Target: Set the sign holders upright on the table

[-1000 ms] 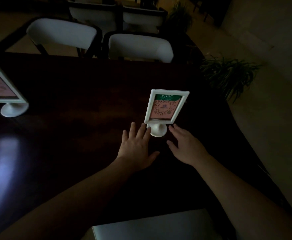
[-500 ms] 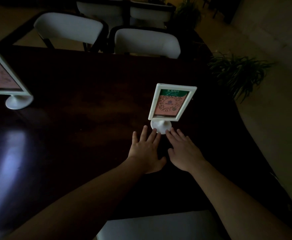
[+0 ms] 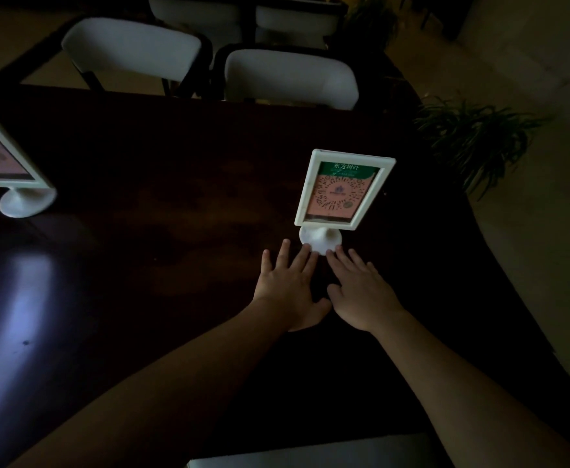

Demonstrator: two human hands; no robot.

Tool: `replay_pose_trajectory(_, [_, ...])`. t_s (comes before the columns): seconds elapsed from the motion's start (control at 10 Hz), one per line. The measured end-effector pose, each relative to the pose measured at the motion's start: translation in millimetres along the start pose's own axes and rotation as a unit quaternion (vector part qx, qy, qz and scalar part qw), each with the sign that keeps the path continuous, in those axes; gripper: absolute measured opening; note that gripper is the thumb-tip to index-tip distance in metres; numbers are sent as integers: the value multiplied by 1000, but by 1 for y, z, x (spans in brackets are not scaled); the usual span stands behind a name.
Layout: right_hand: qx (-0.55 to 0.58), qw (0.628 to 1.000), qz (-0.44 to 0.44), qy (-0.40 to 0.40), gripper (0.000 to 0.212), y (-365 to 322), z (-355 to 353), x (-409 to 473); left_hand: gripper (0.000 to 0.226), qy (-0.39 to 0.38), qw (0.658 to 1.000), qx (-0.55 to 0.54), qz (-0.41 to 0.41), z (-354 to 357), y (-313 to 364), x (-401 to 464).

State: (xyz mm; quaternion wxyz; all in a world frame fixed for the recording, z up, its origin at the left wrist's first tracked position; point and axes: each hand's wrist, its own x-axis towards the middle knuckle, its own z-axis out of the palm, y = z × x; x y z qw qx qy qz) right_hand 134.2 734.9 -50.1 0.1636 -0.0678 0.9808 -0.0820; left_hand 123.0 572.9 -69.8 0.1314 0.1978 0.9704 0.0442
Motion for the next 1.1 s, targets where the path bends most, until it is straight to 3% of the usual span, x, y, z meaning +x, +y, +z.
replay_pose_trajectory(0.8, [-18,1000,8,24,70,24,-24,82,100,-12,999,-1,-42,-25,-11,80])
replay_pose_trajectory(1.1, [34,999,9,36,69,23,-32,77,96,-2,999,-45,-26,-36,-15,76])
